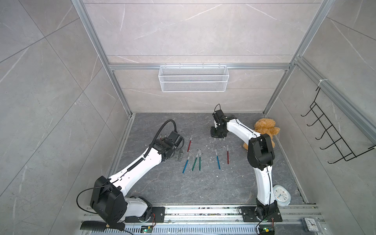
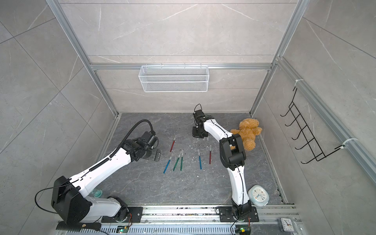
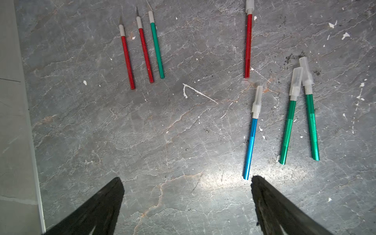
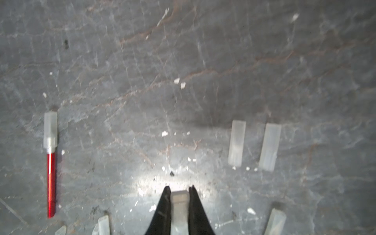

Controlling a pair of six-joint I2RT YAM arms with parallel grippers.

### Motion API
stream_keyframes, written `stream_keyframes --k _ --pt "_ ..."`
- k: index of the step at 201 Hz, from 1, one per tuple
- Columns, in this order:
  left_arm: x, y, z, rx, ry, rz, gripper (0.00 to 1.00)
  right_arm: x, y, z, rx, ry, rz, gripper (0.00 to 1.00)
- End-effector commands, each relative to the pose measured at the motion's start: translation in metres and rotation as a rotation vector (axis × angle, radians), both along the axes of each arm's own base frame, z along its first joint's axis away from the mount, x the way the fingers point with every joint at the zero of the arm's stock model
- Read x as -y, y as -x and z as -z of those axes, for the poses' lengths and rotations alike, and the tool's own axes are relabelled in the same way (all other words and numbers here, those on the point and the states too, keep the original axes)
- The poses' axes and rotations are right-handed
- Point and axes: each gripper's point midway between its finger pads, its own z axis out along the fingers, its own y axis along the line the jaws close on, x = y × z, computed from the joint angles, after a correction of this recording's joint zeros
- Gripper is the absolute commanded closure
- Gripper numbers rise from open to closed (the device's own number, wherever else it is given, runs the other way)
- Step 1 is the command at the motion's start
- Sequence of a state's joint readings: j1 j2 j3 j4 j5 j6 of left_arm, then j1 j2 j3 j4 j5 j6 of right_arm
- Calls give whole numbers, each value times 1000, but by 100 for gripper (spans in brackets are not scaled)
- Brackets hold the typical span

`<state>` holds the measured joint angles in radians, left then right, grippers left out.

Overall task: Remove protective caps from carving knives
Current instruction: Place the protective sleeve at the center of the board.

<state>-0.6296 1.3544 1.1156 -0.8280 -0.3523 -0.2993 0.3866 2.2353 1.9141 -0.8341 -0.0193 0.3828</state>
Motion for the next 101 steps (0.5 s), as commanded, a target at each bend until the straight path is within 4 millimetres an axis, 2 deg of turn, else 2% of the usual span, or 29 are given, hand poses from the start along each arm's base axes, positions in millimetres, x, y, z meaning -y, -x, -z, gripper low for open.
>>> stream_keyframes --k 1,27,101 --pt "-7 -1 -2 26 -83 13 0 13 -2 10 -54 83 -11 100" --pt "-5 0 -2 25 -104 25 0 15 -12 19 -81 107 -6 100" --pt "-5 0 -3 33 -124 31 0 21 -19 44 -119 164 15 100"
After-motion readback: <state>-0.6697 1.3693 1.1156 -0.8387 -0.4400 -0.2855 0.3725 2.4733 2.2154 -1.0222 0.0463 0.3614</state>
